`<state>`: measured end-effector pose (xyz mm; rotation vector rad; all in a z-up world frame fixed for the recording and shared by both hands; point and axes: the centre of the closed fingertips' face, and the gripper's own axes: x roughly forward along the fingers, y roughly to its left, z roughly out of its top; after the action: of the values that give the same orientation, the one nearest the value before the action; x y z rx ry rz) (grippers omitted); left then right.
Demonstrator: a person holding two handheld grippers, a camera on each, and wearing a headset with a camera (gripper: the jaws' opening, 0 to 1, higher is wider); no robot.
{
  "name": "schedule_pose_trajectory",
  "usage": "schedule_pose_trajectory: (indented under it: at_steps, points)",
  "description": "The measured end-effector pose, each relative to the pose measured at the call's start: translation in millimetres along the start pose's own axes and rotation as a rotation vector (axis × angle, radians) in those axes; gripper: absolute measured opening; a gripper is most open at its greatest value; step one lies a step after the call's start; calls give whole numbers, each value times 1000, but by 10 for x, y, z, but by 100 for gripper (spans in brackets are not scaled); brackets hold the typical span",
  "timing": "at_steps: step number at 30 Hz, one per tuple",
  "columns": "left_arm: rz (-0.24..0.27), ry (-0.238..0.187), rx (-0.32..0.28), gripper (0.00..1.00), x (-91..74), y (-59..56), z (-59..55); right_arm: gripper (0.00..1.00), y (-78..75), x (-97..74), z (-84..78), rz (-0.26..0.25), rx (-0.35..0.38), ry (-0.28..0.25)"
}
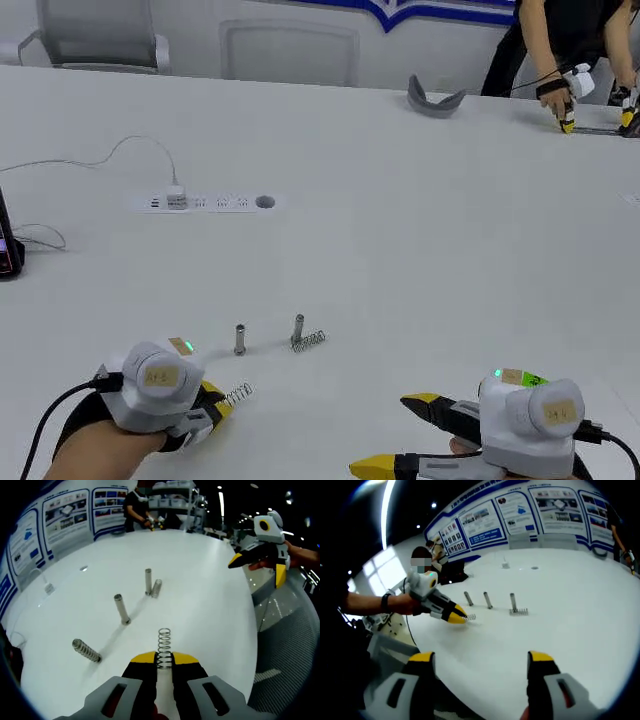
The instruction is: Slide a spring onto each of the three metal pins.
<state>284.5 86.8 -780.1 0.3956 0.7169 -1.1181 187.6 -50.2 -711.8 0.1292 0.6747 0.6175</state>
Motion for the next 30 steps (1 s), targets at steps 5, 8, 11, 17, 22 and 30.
schedule_pose_trajectory:
  at_steps: [5, 8, 11, 17, 22, 30]
  points:
    - [4, -16, 5, 10, -91, -29, 45, 77, 41, 41, 16, 13, -7, 6]
    - [4, -22, -1, 10, -128, -38, 65, 76, 62, 59, 38, 20, -10, 4]
    - [5, -29, -4, 10, -171, -49, 77, 76, 74, 82, 45, 26, -15, 7]
    - [8, -34, 2, 10, -249, -42, 66, 76, 107, 127, 63, 37, -18, 8]
    - [10, -43, 14, 10, -357, -66, 77, 76, 132, 167, 81, 47, -23, 11]
    - [14, -64, 15, 10, -526, -61, 76, 75, 181, 240, 138, 60, -22, 5]
